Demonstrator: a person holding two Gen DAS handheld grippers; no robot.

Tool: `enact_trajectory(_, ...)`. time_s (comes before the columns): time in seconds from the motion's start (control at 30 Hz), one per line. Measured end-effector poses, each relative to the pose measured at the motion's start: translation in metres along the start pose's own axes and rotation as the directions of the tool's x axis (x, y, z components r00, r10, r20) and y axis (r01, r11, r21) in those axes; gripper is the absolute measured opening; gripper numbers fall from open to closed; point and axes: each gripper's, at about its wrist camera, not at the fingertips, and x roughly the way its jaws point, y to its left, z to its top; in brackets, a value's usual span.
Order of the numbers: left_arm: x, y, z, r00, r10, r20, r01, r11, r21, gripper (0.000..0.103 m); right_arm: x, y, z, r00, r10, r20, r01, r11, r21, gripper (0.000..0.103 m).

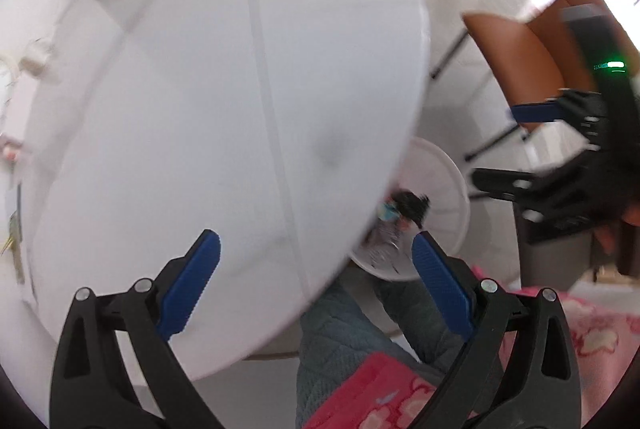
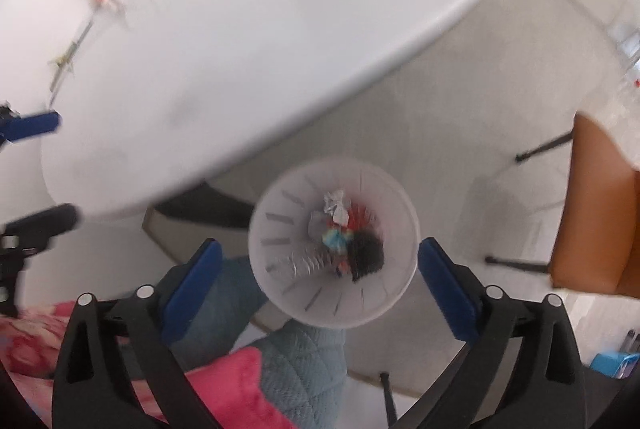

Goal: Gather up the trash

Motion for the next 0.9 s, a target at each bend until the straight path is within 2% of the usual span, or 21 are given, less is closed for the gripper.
enact_trajectory(0.17,-0.031,0.035,0.012,0.997,0.046,0.069,-0.037,0.992,-0.123,0.093,-0.053,0.044,0.043,0.990,-0.088,0.110,0.097,0.992,-0.080,0.101)
enact_trajectory(0.3,-0.066,0.063,0.017,0.981,0.141,0.135,-0.110,0.971,-0.213,0.095,-0.085,0.073,0.078,0.983,-0.075,0.170,0.097,0.988,-0.122,0.101)
enact_trajectory(0.43,-0.100,0.093,0.016,0.958,0.228,0.173,-0.160,0.929,-0.334,0.095,-0.114,0.101,0.113,0.978,-0.034,0.207,0.063,0.988,-0.137,0.101)
enact_trajectory(0.53,-0.126,0.115,0.007,0.943,0.279,0.181,-0.176,0.879,-0.442,0.095,-0.139,0.122,0.137,0.970,-0.004,0.241,0.040,0.989,-0.146,0.101)
enact_trajectory(0.63,-0.144,0.138,-0.001,0.926,0.340,0.163,-0.205,0.816,-0.540,0.095,-0.159,0.138,0.152,0.959,0.014,0.282,0.031,0.988,-0.154,0.101)
enact_trajectory(0.77,-0.156,0.150,-0.014,0.908,0.387,0.159,-0.228,0.776,-0.588,0.095,-0.174,0.158,0.164,0.946,0.023,0.323,0.041,0.981,-0.190,0.101)
enact_trajectory(0.9,-0.160,0.163,-0.020,0.904,0.399,0.152,-0.220,0.741,-0.634,0.095,-0.177,0.173,0.169,0.943,0.043,0.329,0.035,0.973,-0.227,0.101)
